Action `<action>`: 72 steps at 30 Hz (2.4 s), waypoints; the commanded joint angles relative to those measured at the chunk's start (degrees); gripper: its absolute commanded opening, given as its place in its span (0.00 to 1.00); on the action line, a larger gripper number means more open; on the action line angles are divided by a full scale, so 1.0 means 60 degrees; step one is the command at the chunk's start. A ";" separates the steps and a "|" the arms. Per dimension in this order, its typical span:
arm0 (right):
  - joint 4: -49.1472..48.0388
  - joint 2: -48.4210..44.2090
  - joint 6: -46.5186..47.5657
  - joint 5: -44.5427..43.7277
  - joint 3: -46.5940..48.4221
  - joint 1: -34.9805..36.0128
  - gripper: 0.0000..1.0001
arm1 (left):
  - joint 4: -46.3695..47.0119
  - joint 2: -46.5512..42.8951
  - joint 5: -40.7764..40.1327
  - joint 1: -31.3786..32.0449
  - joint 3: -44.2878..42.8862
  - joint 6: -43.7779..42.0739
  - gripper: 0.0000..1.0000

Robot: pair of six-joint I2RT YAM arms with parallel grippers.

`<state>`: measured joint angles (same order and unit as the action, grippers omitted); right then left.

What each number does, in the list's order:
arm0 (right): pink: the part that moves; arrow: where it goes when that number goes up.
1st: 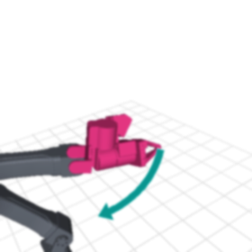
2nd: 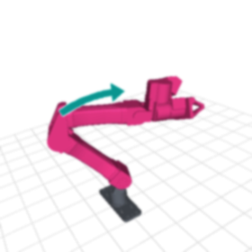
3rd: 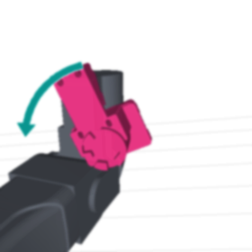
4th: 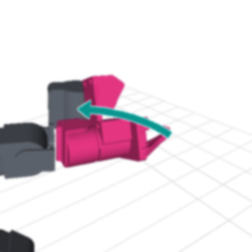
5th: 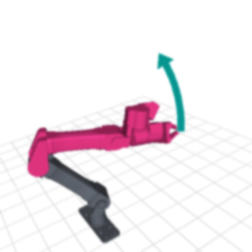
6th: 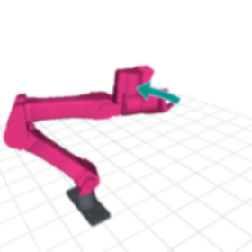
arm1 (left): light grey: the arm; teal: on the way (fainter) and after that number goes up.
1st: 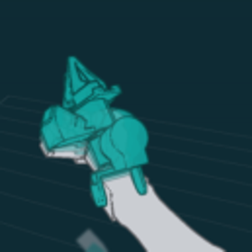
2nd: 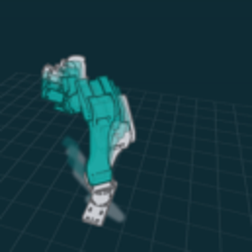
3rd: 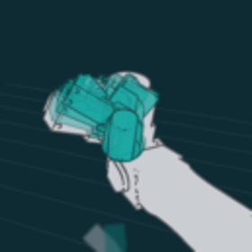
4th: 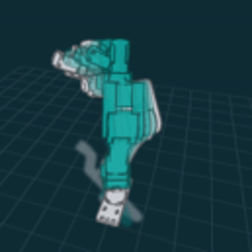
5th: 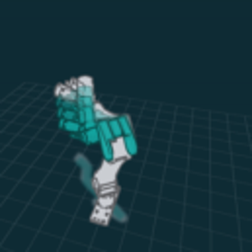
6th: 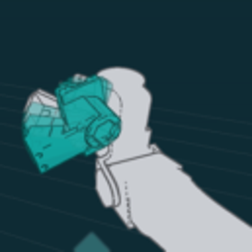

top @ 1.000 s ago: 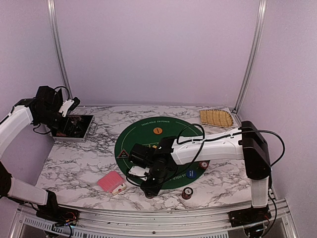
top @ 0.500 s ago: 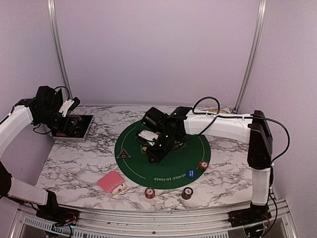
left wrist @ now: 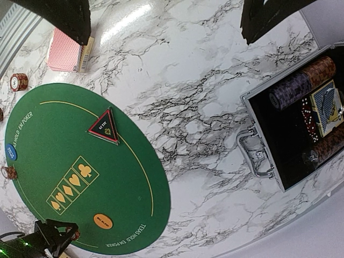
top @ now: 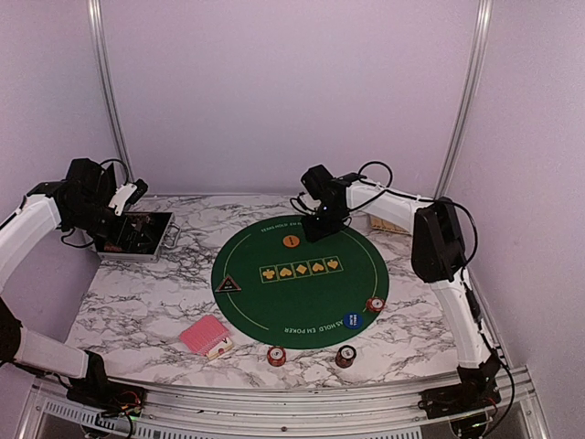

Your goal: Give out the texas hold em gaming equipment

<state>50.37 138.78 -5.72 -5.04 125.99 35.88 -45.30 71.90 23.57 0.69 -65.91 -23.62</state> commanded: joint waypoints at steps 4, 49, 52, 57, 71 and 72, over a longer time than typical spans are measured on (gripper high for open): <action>-0.0937 0.0548 -0.0265 -0.0220 0.0520 -0.0487 0.00 | -0.0205 -0.0124 0.0143 -0.0056 -0.0119 -0.0036 0.99; -0.1699 -0.4206 0.0047 -0.0154 -0.4407 0.2621 0.80 | -0.0272 -0.0403 0.0168 -0.0050 -0.0086 0.0113 0.99; -0.1702 -0.4874 -0.0163 0.0359 -0.5545 0.3605 0.85 | -0.0284 -0.0375 0.0184 -0.0049 -0.0102 0.0085 0.99; -0.1246 -0.5200 -0.0523 0.0683 -0.6306 0.5102 0.90 | -0.0302 -0.0322 0.0200 -0.0051 -0.0119 0.0099 0.99; -0.1337 -0.4528 -0.0619 0.1203 -0.7046 0.6003 0.83 | -0.0404 -0.0425 0.0173 -0.0045 -0.0162 0.0116 0.99; -0.1362 -0.4479 -0.0604 0.1224 -0.7053 0.6003 0.83 | -0.0397 -0.0413 0.0177 -0.0047 -0.0166 0.0124 0.99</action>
<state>42.98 110.39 -9.04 1.34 83.64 71.68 -45.60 70.61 23.99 0.69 -65.91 -23.18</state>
